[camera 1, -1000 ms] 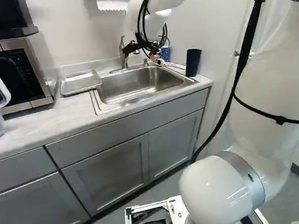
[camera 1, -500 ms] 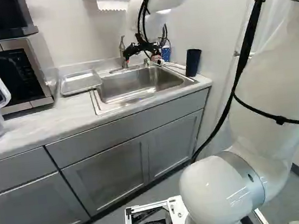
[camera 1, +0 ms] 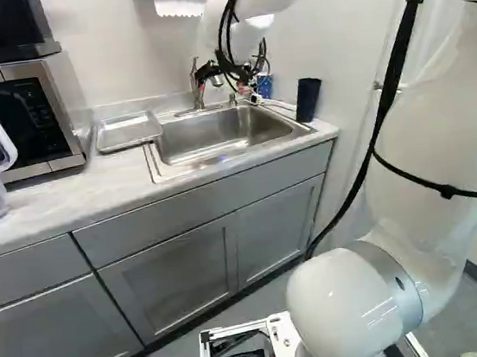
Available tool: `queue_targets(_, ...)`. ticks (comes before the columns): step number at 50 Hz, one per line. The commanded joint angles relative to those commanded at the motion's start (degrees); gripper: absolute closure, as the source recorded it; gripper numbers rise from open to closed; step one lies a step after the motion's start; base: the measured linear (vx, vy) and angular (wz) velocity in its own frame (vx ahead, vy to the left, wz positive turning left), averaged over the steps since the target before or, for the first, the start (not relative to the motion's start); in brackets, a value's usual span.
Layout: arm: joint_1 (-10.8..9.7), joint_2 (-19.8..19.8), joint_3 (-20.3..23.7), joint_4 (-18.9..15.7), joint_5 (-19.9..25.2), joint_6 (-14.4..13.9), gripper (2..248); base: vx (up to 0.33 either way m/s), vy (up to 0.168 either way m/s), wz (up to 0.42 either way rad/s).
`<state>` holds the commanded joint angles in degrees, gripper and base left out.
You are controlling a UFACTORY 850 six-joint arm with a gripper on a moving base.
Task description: Rinse the cup and place it in the tray
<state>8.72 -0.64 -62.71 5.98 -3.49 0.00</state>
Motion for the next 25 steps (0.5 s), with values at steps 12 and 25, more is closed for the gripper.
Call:
queue_targets(12, 0.0, 0.0, 0.0, 1.5, 7.2, 0.0, 3, 0.000, 0.000, 0.000)
queue_targets(25, 0.0, 0.0, 0.0, 2.7, 14.9, 0.0, 3, 0.000, 0.000, 0.000)
